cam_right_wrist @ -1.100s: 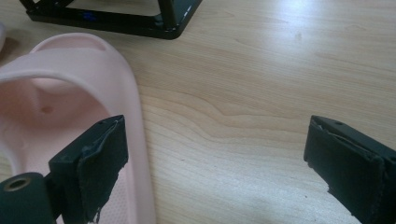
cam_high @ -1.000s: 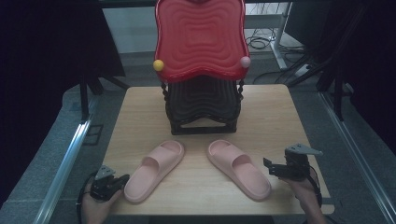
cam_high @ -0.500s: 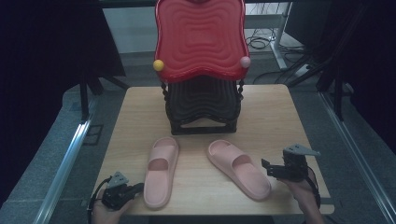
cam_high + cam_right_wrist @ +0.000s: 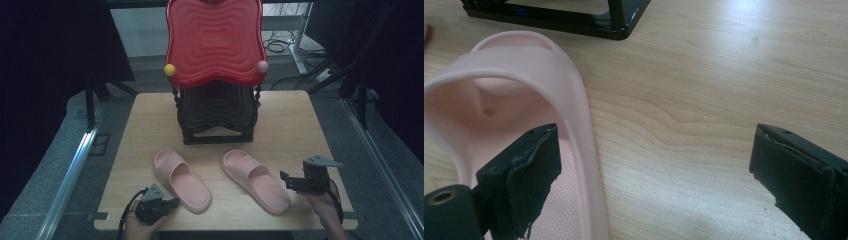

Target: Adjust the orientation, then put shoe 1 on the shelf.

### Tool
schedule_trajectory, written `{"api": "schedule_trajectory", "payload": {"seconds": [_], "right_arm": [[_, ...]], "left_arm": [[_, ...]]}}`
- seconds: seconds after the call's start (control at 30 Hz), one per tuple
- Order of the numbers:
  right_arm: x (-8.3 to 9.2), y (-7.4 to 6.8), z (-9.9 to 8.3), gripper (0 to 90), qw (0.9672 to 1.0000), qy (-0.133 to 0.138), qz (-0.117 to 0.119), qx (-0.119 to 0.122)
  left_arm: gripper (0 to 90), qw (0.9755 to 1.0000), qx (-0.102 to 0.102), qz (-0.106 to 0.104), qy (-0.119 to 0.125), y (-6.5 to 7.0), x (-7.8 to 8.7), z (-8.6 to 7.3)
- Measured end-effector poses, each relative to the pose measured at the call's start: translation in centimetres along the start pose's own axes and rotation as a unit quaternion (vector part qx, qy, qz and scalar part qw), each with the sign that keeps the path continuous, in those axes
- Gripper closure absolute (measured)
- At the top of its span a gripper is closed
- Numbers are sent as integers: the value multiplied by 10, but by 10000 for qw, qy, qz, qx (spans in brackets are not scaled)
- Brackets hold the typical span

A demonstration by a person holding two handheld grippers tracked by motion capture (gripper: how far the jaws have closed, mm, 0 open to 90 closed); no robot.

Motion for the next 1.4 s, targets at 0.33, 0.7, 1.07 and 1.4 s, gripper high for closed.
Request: {"api": "schedule_trajectory", "payload": {"seconds": [0.33, 0.7, 1.07, 1.4], "right_arm": [[1, -1, -1, 63, 9999, 4, 130, 66], [2, -16, 2, 80, 9983, 87, 470, 342], [7, -60, 11, 275, 9895, 298, 1296, 567], [-42, -135, 24, 419, 9803, -103, 1506, 1272]], "left_arm": [[786, 9966, 177, 382, 710, -16, 22, 15], [467, 9819, 613, 996, 1491, -52, 47, 71], [338, 9781, 848, 1152, 1509, -78, 47, 96], [304, 9799, 818, 1054, 1485, -93, 50, 94]]}}
Point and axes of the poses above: each handheld gripper's, and its own axes: x roughly backward along the jaws, z roughly out of its top, y roughly to its right, the point moved 4 cm from there along -x, roughly forward along the jaws, and after that the axes turned 13 degrees about z, right-handed, at the moved point
